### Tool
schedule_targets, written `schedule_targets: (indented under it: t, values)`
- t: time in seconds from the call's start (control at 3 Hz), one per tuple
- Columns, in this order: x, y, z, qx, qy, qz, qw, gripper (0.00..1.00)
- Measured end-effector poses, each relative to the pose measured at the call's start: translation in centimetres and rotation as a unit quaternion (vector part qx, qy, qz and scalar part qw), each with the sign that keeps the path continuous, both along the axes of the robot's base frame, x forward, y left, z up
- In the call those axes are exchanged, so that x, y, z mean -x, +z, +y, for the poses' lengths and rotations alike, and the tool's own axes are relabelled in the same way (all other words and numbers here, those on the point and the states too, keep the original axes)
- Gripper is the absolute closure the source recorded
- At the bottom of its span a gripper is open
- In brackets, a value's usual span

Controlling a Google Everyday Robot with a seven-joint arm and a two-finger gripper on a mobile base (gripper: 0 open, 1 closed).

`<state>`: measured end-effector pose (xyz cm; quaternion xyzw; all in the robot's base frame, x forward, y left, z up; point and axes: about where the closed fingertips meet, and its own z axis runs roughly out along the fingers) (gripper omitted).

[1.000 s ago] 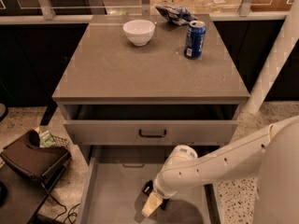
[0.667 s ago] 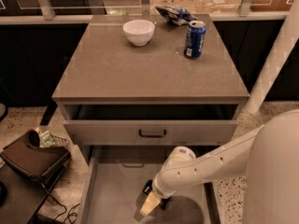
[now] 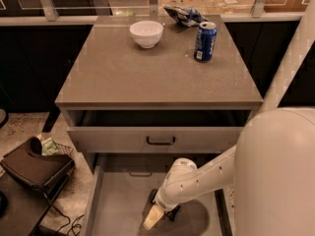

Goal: Pick rxbar chocolate from middle drawer and place on counter

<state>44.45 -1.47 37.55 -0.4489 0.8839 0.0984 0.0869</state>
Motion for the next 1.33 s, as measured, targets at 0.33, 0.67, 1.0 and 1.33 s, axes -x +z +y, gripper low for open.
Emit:
schedule_targets:
  t: [0.33,0.67,1.0,1.33]
  values:
    - [-0.1,-1.5,0.3,0.013,0.0,-0.003,0.9999,0.0]
    - [-0.1,-2.9,0.3,0.02,-0.004,-0.007,0.9998,0.0]
    - [0.1,-4.3,-0.1,0.024,-0.011,-0.007,0.9996,0.0]
    - [0.2,-5.6,-0.2,0.025,-0.014,-0.003,0.9996,0.18]
